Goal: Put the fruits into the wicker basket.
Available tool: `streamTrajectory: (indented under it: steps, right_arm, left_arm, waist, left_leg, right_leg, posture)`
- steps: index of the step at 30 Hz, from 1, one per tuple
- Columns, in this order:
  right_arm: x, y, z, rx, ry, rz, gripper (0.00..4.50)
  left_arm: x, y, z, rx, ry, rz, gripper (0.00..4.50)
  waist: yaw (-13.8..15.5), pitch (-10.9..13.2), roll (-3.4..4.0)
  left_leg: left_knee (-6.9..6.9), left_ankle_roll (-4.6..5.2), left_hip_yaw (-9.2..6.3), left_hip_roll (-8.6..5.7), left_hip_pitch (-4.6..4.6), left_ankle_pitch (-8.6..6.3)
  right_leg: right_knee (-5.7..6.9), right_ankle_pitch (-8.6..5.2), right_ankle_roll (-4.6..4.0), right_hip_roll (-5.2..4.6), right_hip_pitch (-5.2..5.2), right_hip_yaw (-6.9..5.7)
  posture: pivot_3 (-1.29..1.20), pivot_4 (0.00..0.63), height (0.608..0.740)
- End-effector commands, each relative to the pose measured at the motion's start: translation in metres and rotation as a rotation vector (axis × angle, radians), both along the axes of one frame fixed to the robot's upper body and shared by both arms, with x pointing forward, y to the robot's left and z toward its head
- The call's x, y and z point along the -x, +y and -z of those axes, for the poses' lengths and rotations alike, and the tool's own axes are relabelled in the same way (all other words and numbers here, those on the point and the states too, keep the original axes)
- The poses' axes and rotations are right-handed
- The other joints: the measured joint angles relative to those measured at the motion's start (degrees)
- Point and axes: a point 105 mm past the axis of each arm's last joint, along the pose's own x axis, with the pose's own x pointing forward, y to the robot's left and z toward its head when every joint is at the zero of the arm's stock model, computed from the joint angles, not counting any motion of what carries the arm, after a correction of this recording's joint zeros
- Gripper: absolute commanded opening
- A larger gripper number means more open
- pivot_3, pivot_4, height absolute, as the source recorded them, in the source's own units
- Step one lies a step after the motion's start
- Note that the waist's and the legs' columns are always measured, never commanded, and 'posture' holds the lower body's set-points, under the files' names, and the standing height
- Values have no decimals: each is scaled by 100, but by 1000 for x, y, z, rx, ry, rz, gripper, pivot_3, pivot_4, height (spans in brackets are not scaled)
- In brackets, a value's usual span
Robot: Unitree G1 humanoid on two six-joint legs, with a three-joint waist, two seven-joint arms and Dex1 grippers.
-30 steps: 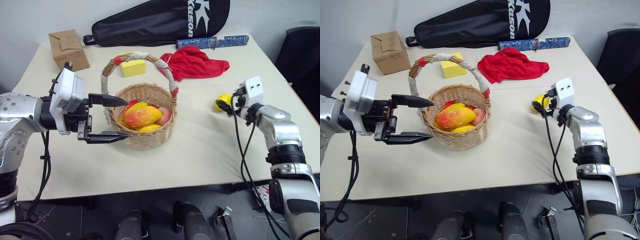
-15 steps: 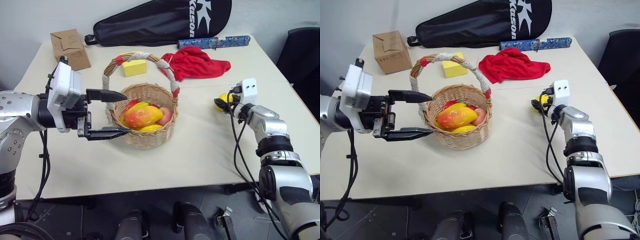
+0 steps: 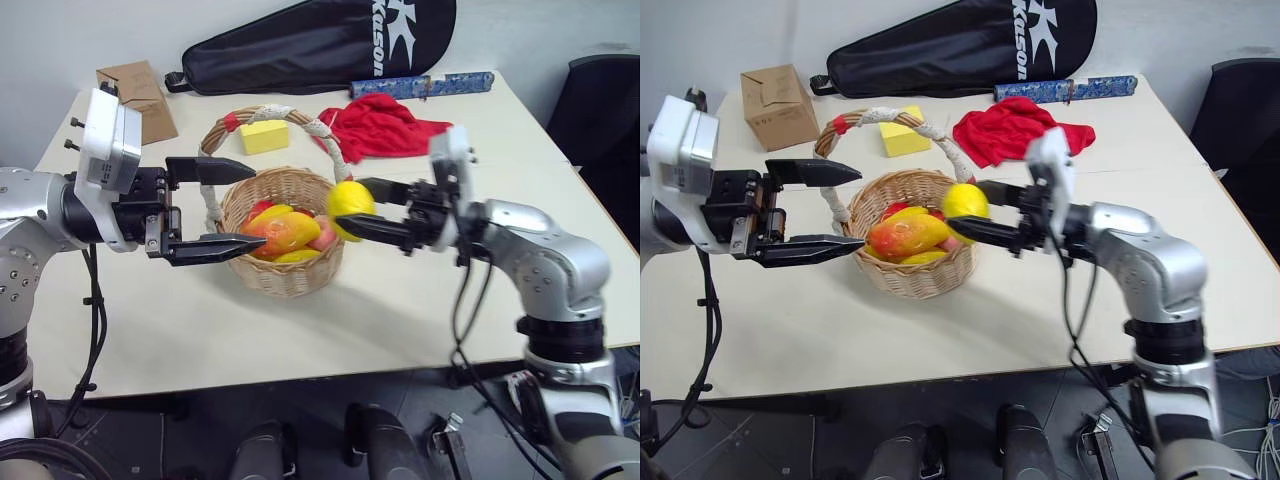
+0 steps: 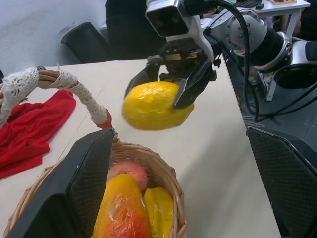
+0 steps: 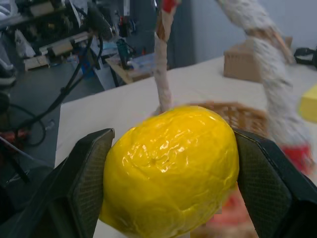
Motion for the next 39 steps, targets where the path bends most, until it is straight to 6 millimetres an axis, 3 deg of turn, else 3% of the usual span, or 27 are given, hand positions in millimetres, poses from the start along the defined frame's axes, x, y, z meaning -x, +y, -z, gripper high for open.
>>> streamTrajectory:
  steps: [1,7,10,12,18,20,22,25,28,39]
  right_arm:
    - [4,21,-8,1,-52,-1,3261]
    - [-20,55,-7,36,-116,121,3261]
    - [-28,59,-5,48,-117,170,4258]
    - [-30,57,-8,27,-112,187,4476]
    - [21,34,-18,-4,-257,-60,4476]
    - [23,19,-19,-9,-229,-66,4476]
    - [23,-9,-16,37,-200,-48,4476]
    - [-1,-38,-12,96,-190,139,4476]
    - [-32,-50,-8,87,-170,326,4476]
    - [-70,-8,12,25,-104,376,4476]
  left_arm:
    - [3,1,-7,-6,-40,2,4500]
    - [2,0,-6,-10,-47,-4,4500]
    - [2,1,-5,-7,-47,-6,4500]
    - [2,2,-4,-4,-45,-11,4500]
    - [1,3,-2,2,-40,-17,4500]
    - [1,4,-2,2,-38,-17,4500]
    - [-1,5,-1,3,-36,-19,4500]
    - [-4,5,-3,7,-38,-20,4500]
    - [-5,4,-4,9,-44,-16,4500]
    - [-10,0,-13,48,-73,-26,4500]
  waist:
    - [25,0,0]
    - [-1,-2,-3]
    - [-4,-2,-4]
    - [-3,-2,-4]
    - [36,-3,-6]
    - [19,-3,-8]
    - [13,-3,-8]
    - [19,-2,-10]
    - [-38,-3,-12]
    - [-37,-3,-12]
  left_leg:
    - [-1,-2,-1,4,-5,-1]
    - [2,7,3,3,-17,-7]
    - [2,3,3,10,-15,-7]
    - [2,-1,3,14,-16,-8]
    - [0,3,-1,14,-23,-14]
    - [2,7,3,13,-22,-19]
    - [5,9,7,12,-20,-18]
    - [5,7,8,13,-13,-18]
    - [5,-3,17,19,2,-14]
    - [-1,-22,19,28,-8,-8]
  right_leg:
    - [3,-1,-1,5,-1,-4]
    - [0,3,5,33,-3,-4]
    - [2,2,3,41,-3,-3]
    - [2,1,1,47,-5,-3]
    - [-9,1,2,49,-6,-6]
    - [-12,2,5,49,-4,-1]
    - [-10,4,7,49,-4,3]
    - [-15,2,4,49,-4,4]
    - [-12,1,-1,55,-3,17]
    - [3,-8,-18,68,-23,18]
  posture:
    - [0,150,740]
    - [0,150,740]
    - [0,150,740]
    - [0,150,740]
    - [0,150,740]
    - [0,150,740]
    - [0,150,740]
    - [0,150,740]
    - [0,150,740]
    - [0,150,740]
